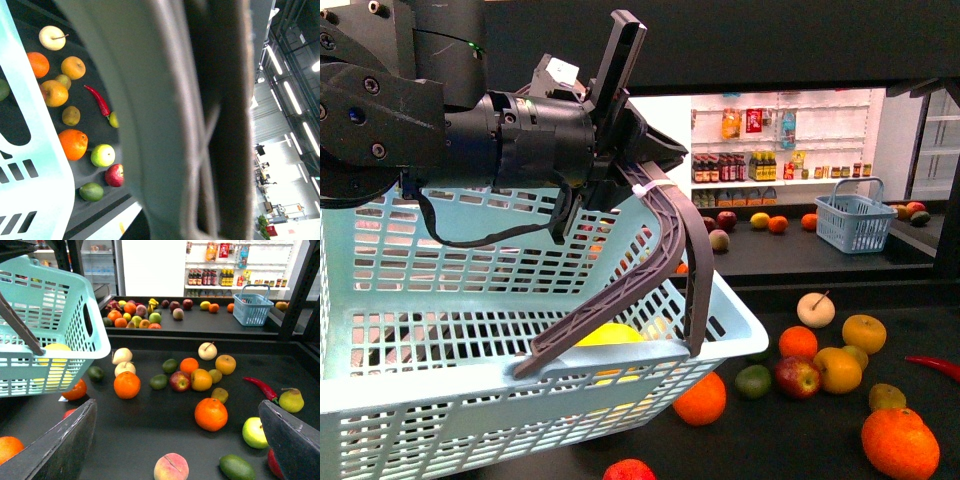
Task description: Pick lemon from shelf
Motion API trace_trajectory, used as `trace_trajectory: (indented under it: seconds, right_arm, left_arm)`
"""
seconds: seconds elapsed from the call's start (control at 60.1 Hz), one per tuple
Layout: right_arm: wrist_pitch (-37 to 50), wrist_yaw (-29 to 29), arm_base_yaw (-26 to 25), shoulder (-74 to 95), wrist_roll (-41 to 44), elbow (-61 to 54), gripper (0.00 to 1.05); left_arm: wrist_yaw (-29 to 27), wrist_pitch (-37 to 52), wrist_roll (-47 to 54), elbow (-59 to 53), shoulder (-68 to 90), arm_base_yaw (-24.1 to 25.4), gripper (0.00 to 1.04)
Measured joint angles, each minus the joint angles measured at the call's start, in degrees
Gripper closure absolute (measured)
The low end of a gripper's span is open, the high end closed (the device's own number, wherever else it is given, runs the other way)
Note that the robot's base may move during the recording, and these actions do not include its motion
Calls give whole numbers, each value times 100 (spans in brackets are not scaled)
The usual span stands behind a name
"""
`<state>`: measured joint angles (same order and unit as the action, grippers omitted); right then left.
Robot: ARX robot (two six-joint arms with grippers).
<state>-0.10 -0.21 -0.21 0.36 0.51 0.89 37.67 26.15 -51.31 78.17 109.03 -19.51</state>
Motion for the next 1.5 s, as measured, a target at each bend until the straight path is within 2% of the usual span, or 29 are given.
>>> trace_trajectory:
  seconds: [0.067, 0.117, 0.183, 0.333, 0.483, 0.866, 1.149, 1.498]
  right_arm:
    - [0, 0, 0, 0, 0, 0, 7]
    - [0, 0, 0, 0, -2, 0, 7]
    - [0, 2, 0, 0, -2, 0, 7]
    - [0, 0, 0, 0, -2, 0, 7]
    - [0, 0, 0, 0, -4, 0, 7]
    - [0, 2, 0, -2, -4, 0, 7]
    - [0, 0, 0, -2, -4, 0, 7]
    - [0, 2, 0, -2, -4, 0, 7]
  left_arm:
    - [-608, 92, -184, -2, 0, -15, 99]
    - [-1364, 229, -507, -2, 0, -20, 99]
    - [-2011, 656, -918, -2, 9, 164, 99]
    - [-2632, 1792, -1915, -76, 15, 828, 99]
    - [-2686, 2345, -2481, -162, 120, 1510, 99]
    - [-2111, 3252, -3010, -378, 424, 2957, 99]
    - [-1762, 3906, -3338, -562, 765, 3508, 99]
    - [-1690, 4815, -3672, -693, 1215, 3768, 99]
